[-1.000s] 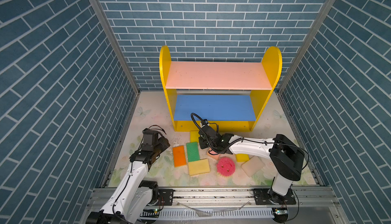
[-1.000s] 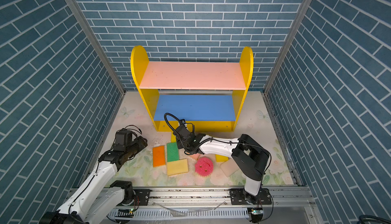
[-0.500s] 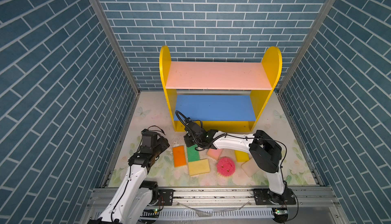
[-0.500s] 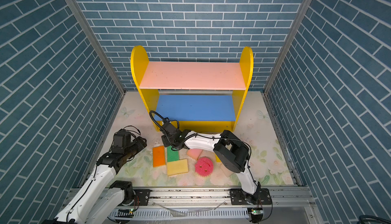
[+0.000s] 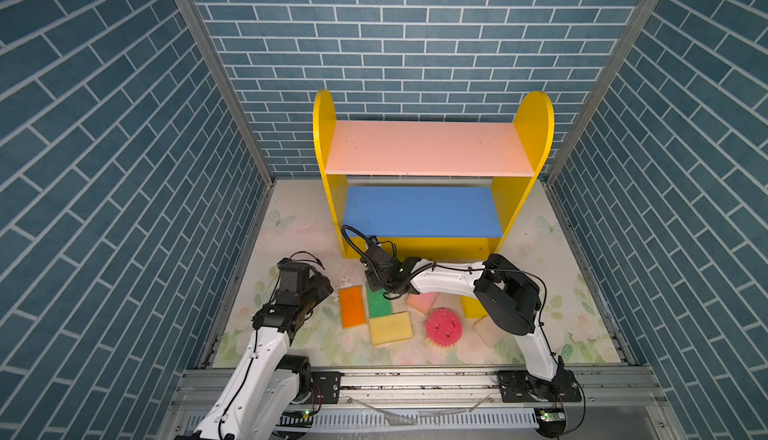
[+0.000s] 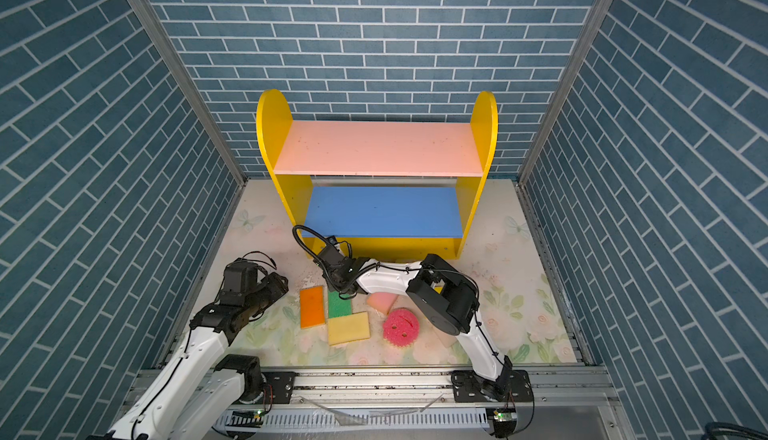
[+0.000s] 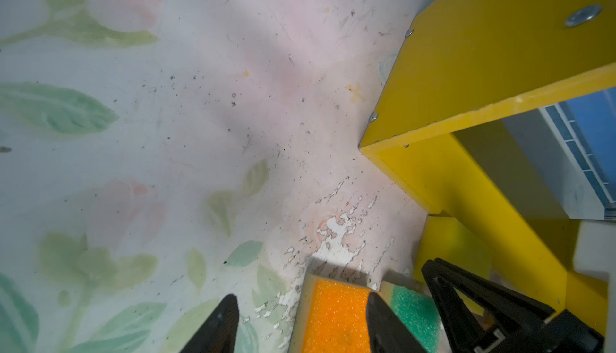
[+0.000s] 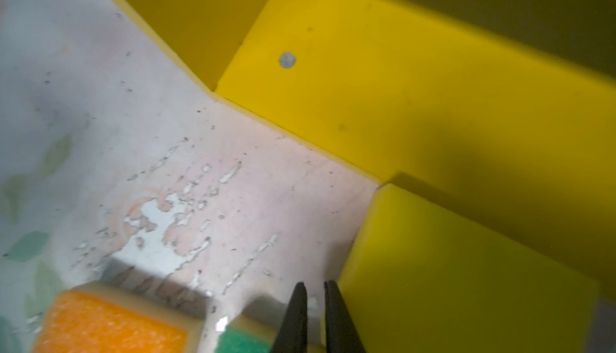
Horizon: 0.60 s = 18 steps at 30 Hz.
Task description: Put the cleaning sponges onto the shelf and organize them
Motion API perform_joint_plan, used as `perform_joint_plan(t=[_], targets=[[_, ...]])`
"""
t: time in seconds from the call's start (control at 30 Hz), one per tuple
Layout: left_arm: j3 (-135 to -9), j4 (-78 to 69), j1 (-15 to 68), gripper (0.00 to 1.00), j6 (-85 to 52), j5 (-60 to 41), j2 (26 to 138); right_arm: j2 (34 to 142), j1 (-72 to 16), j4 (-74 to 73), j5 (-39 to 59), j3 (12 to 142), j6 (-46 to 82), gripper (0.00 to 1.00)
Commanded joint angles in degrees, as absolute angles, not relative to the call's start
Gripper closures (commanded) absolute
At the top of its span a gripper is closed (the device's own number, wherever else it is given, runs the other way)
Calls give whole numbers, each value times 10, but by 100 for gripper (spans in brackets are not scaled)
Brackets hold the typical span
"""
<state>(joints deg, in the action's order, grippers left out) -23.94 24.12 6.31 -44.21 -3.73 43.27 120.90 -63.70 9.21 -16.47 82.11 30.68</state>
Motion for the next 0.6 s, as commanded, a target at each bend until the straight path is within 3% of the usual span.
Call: perform_joint_plan(t=[0.0, 0.3, 0.57], targets=[[-230, 250, 66, 37, -444, -32, 425, 1170, -635, 106, -236, 762, 337, 85], [-232, 238, 66, 37, -443, -36, 442, 1092, -632, 107, -289, 635, 387, 82], [-222, 224, 66, 37, -447, -41, 446, 1055, -632, 120, -280, 638, 381, 79]])
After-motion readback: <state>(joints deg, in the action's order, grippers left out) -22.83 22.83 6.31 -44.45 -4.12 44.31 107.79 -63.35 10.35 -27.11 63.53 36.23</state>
